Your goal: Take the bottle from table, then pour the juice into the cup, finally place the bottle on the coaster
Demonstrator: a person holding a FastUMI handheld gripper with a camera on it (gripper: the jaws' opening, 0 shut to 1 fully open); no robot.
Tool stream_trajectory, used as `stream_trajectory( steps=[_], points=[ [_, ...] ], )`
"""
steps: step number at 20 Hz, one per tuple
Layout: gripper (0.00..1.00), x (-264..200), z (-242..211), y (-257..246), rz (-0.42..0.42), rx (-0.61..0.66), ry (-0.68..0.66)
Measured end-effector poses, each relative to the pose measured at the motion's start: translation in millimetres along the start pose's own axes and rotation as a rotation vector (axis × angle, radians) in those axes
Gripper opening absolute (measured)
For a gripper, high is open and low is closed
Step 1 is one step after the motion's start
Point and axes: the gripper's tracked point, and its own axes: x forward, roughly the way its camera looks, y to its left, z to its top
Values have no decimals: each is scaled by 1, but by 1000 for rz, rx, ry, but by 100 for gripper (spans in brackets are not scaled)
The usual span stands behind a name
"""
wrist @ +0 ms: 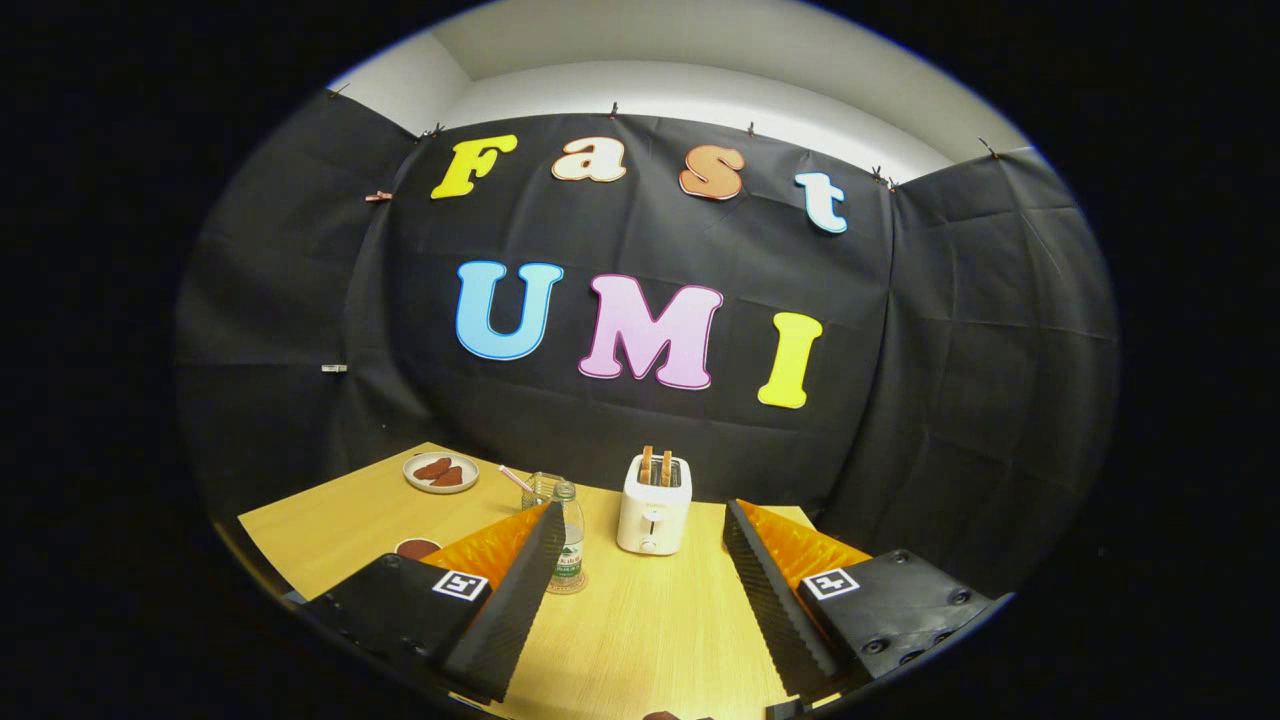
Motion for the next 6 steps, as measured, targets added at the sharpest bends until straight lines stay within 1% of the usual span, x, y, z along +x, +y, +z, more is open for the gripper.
stream_trajectory(
  steps=[6],
  points=[
    [98,-12,10,14,9,8,-31]
  ],
)
